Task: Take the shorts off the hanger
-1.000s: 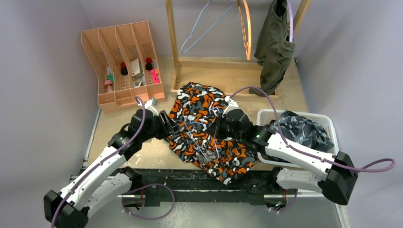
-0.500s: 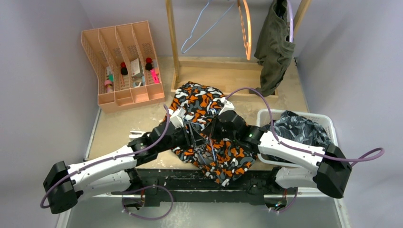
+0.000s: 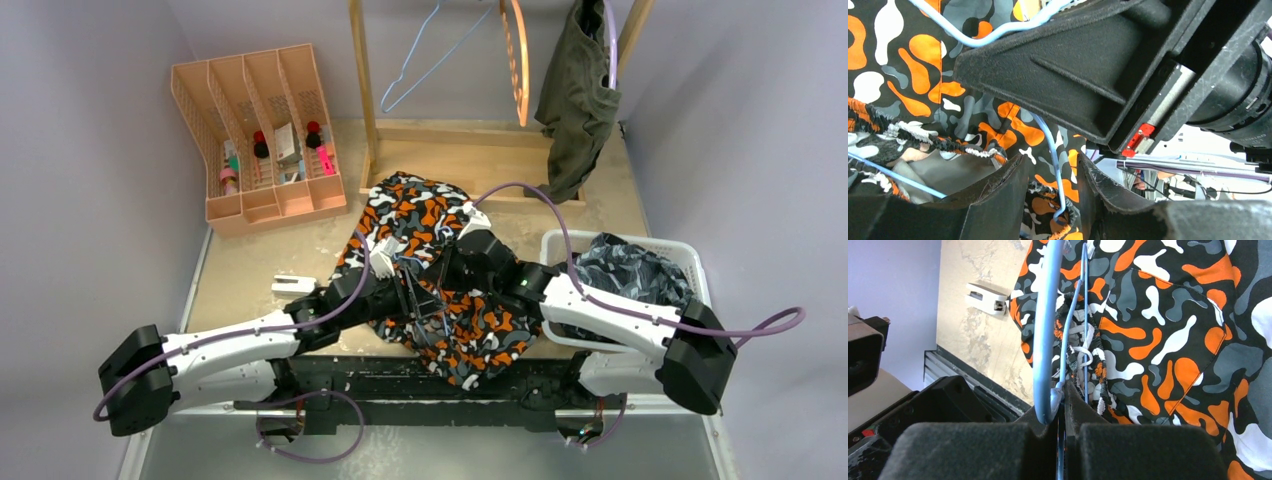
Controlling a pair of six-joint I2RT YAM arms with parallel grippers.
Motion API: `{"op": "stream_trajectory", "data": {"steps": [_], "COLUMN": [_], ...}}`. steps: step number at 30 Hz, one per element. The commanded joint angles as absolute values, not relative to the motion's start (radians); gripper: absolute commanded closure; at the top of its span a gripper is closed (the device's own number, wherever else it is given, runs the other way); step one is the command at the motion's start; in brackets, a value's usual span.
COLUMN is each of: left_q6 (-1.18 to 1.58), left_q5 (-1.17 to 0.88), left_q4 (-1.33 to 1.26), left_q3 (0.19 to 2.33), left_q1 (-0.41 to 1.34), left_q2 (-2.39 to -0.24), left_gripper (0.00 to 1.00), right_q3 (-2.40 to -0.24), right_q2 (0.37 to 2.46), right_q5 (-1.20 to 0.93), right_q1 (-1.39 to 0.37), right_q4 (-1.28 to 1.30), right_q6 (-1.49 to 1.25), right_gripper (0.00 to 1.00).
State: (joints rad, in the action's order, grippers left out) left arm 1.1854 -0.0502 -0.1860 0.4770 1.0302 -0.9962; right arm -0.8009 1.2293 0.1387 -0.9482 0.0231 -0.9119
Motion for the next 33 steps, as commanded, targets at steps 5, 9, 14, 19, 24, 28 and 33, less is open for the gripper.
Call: {"op": "stream_trajectory", "data": {"steps": [5, 9, 14, 19, 24, 28, 33], "left_q6": [1.214, 1.218, 1.218, 1.196, 1.184, 1.173, 1.170], "left_q5": [-0.102, -0.087, -0.019, 0.012, 0.028, 0.037, 0.055], "left_q4": [-0.380, -0.377, -0.336, -0.282, -0.241, -0.220, -0.207], "left_q3": [0.477, 0.473, 0.458, 0.461, 0.466, 0.475, 0.486], "left_q1": [1.034, 1.037, 1.038, 1.037, 1.037, 1.036, 1.037], "left_q2": [-1.071, -1.064, -1.026, -1.003, -0.995, -0.997, -0.997], "left_gripper": [0.77, 0.85, 1.00, 1.00, 1.00, 1.00, 1.00], "right_q3": [-0.857, -0.857, -0.853, -0.883, -0.881, -0.806, -0.635], "right_q2": [1.226, 1.226, 1.207, 1.186, 1.092, 0.945, 0.732], "right_q5": [0.097, 0.093, 0.071, 0.079, 0.088, 0.027, -0.114], "right_q1": [-0.953, -0.952, -0.953, -0.953, -0.952, -0.953, -0.952], "right_q4": [-0.008, 0.001, -0.009, 0.053, 0.165, 0.231, 0.225], "right_q6": [-0.908, -0.905, -0.911, -0.907, -0.886, -0.902, -0.971], "right_gripper": [1.00, 1.00, 1.00, 0.81, 0.48, 0.31, 0.27]}}
